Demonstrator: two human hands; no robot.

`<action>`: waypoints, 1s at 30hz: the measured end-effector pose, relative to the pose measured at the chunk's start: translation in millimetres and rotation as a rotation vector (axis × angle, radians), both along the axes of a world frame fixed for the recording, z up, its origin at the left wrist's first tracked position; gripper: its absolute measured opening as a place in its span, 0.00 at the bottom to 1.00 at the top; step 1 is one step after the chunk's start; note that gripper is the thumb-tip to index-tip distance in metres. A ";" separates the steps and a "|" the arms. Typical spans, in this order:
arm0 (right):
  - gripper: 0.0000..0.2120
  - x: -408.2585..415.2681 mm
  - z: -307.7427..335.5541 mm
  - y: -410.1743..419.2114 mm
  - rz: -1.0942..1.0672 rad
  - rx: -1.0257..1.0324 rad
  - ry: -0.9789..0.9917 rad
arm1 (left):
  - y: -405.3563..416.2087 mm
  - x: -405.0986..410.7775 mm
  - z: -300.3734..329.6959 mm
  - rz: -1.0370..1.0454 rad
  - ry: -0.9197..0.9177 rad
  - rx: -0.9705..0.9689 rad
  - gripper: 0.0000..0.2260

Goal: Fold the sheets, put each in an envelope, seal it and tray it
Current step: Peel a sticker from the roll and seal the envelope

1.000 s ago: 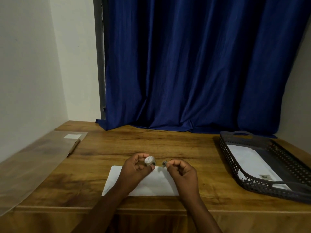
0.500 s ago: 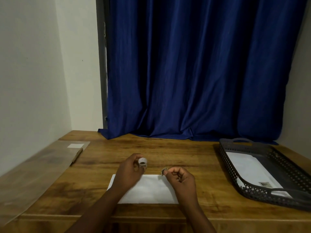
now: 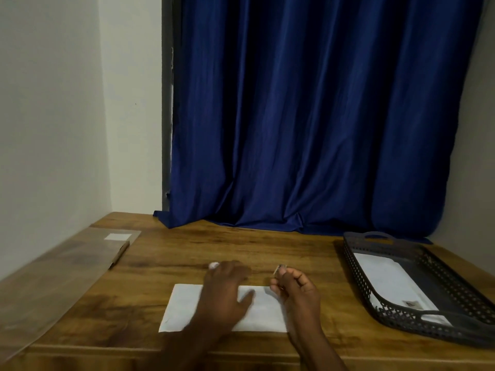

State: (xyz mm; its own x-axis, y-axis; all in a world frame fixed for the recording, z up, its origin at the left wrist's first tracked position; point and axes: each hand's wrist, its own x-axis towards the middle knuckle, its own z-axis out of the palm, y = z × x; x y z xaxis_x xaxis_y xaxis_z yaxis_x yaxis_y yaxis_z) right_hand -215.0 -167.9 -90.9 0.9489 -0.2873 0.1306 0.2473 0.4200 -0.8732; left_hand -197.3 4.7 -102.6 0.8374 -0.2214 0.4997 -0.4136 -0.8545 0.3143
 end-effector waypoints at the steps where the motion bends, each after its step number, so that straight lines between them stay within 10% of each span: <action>1: 0.02 0.6 4.0 -4.3 0.027 0.061 0.021 | -9.6 -7.9 -1.6 -0.050 0.060 0.031 0.24; 4: 0.04 5.0 23.3 -26.7 0.141 -0.077 0.062 | -21.1 -20.3 -13.2 -0.093 0.223 0.098 0.28; 13: 0.08 48.5 63.4 -75.8 0.445 -1.390 0.074 | -23.7 -26.3 -18.0 -0.088 0.243 0.134 0.27; 30: 0.05 85.8 44.8 -40.4 0.565 -1.663 0.089 | -23.1 -20.6 -24.0 -0.104 0.231 0.114 0.31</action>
